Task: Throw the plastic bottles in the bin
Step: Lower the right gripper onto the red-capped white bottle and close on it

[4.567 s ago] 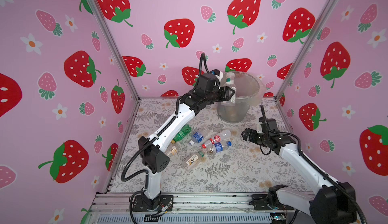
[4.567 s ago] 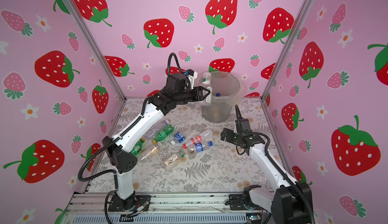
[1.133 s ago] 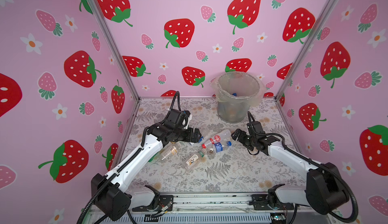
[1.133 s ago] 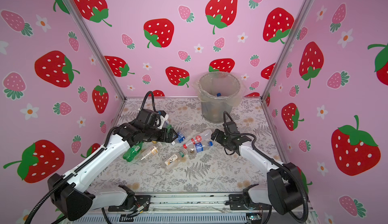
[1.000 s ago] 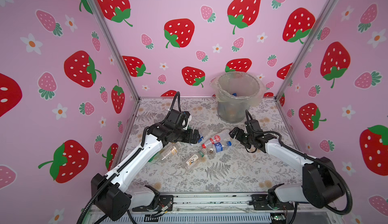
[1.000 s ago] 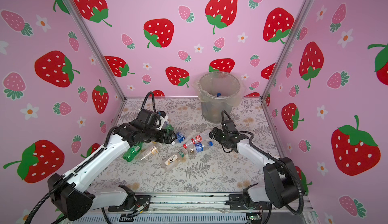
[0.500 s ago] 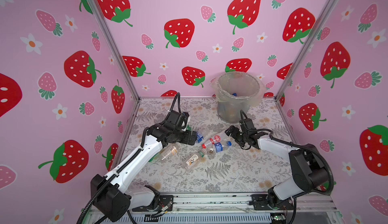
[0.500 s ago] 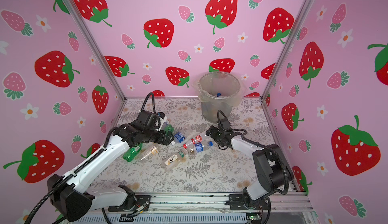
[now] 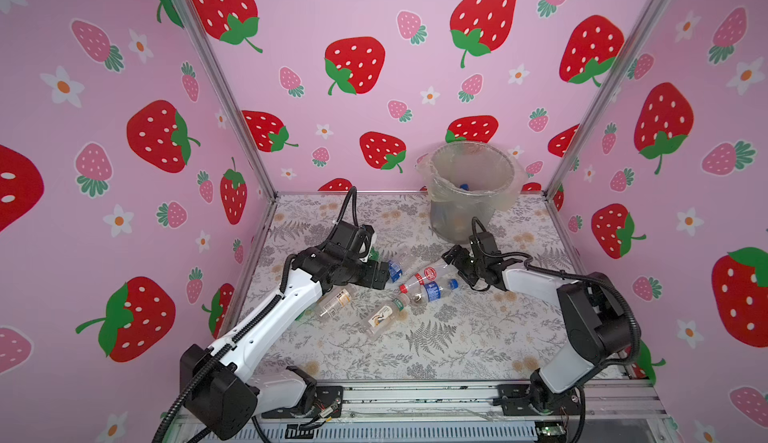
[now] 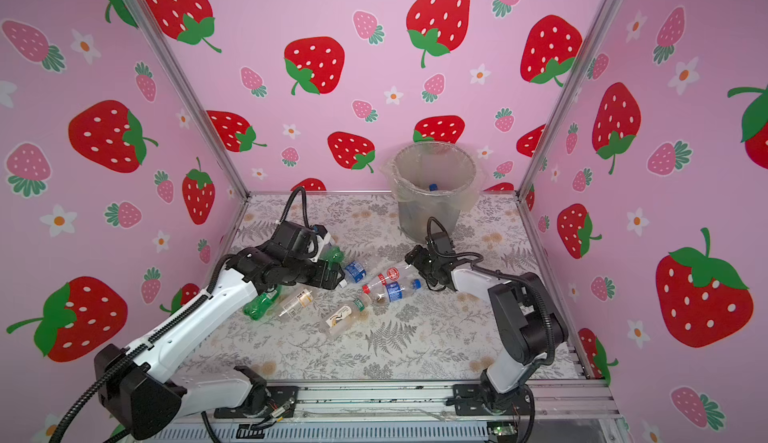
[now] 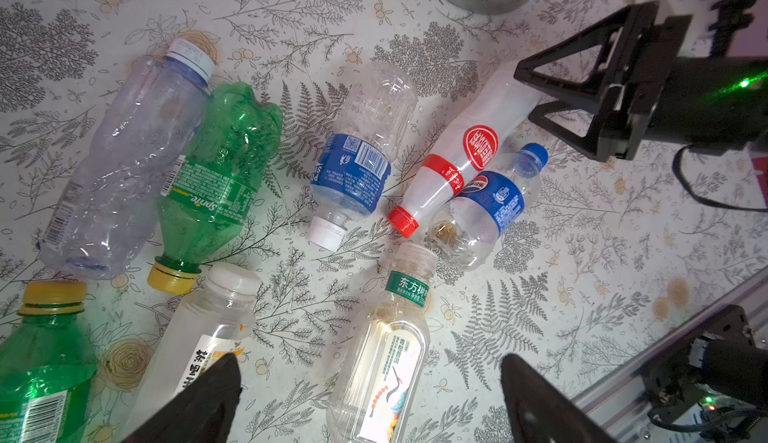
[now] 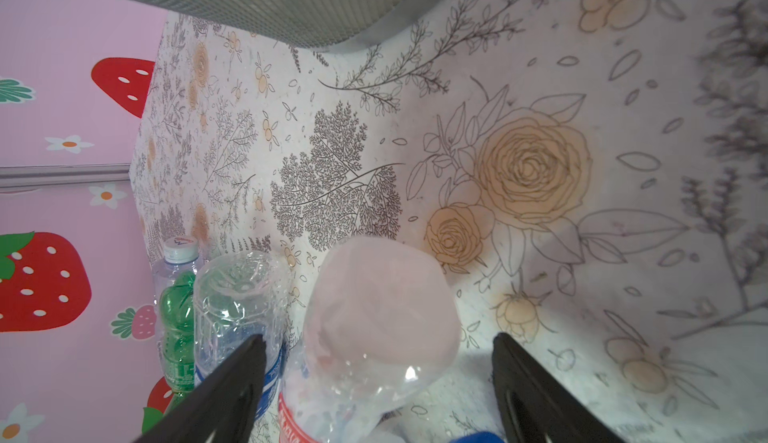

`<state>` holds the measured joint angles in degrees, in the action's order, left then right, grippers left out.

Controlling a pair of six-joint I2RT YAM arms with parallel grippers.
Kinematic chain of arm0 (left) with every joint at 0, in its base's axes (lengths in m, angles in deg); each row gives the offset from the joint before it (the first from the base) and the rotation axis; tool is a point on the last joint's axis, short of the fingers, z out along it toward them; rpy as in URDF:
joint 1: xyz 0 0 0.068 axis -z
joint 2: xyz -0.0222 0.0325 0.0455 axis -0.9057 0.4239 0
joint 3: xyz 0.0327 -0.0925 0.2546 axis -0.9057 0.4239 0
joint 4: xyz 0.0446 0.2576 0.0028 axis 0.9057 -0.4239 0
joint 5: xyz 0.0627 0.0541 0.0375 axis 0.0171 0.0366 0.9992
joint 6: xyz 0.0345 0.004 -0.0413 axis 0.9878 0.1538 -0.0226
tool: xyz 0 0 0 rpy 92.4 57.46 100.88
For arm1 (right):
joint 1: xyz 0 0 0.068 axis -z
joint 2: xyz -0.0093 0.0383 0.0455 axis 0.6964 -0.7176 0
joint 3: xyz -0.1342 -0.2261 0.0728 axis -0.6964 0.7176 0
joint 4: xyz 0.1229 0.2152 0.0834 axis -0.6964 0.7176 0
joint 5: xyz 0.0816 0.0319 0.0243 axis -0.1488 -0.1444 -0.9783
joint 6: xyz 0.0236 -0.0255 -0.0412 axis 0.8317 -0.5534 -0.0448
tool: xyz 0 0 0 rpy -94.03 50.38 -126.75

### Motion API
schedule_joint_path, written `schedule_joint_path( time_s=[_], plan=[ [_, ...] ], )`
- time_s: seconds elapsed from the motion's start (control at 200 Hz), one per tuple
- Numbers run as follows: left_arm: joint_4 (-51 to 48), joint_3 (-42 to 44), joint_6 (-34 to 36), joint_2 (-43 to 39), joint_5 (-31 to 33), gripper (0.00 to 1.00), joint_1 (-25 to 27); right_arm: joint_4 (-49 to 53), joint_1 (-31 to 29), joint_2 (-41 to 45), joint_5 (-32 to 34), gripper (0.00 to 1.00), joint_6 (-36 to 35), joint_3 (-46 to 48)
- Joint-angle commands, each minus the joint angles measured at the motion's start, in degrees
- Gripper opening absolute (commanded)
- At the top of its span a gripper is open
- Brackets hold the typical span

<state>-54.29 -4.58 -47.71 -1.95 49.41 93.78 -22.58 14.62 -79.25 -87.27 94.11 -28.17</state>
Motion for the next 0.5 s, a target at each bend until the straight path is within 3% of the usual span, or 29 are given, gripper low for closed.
schedule_joint_path(
  time_s=[0.0, 0.38, 0.495],
  plan=[
    [0.2, 0.2, 0.3, -0.1, -0.6, 0.99, -0.3, -1.6, -0.3, -1.0, 0.3, 0.84, 1.8, -1.4],
    [0.3, 0.2, -0.1, -0.2, -1.6, 0.99, -0.7, -1.6, -0.3, -3.5, 1.0, 0.81, 3.7, -2.3],
    [0.2, 0.3, -0.2, -0.3, -2.6, 0.99, -0.8, -1.9, -0.4, -3.8, 1.6, 0.74, 4.6, -2.1]
  ],
)
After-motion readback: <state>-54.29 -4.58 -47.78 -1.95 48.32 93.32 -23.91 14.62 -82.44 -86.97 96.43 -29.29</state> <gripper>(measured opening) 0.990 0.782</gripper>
